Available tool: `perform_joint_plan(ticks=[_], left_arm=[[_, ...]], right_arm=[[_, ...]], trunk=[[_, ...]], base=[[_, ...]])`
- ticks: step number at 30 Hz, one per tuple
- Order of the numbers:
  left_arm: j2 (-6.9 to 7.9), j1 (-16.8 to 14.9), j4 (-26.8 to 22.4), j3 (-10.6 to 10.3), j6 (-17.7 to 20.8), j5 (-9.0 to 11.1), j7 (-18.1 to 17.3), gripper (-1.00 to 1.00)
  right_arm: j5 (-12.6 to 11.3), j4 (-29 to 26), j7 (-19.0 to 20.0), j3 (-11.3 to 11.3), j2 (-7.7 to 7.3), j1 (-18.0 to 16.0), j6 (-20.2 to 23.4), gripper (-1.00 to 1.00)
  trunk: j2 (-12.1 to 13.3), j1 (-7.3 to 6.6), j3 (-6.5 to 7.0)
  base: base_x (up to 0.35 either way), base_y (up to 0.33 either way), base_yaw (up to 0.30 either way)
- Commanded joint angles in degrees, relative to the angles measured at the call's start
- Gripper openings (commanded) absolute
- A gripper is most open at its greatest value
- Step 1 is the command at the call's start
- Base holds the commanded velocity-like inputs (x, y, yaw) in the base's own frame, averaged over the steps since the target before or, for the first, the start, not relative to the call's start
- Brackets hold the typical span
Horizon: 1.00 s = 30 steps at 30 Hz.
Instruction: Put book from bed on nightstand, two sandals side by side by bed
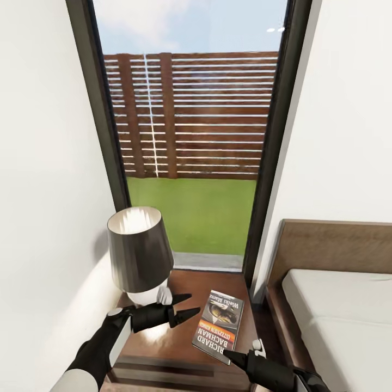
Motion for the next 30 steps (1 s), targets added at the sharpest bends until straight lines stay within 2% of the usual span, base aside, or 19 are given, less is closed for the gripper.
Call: perform_joint_plan(ticks=[1,7,17,23,30], left_arm=[[0.05,0.0,0.0,-0.1,0.6,0.4,-0.1,1.0],[0.4,0.0,0.0,0.0,0.6,0.6,-0.7,1.0],[0.44,0.0,0.0,0.0,0.6,0.6,-0.9,1.0],[0.44,0.0,0.0,0.1,0.6,0.7,-0.9,1.0],[0.37,0.0,0.0,0.1,0.6,0.6,-0.8,1.0]], right_arm=[[-0.2,0.0,0.1,-0.1,0.01,0.0,0.5,-1.0],[-0.2,0.0,0.1,-0.1,0.01,0.0,0.5,-1.0],[-0.2,0.0,0.1,-0.1,0.01,0.0,0.5,-1.0],[-0.2,0.0,0.1,-0.1,0.01,0.0,0.5,-1.0],[-0.2,0.0,0.1,-0.1,0.01,0.0,0.5,-1.0]], trunk=[[-0.4,0.22,-0.24],[-0.4,0.22,-0.24],[-4.5,2.42,-2.03],[-4.5,2.42,-2.03],[-4.5,2.42,-2.03]], base=[[0.0,0.0,0.0],[0.0,0.0,0.0],[0.0,0.0,0.0],[0.003,0.0,0.0],[0.251,0.0,0.0]])
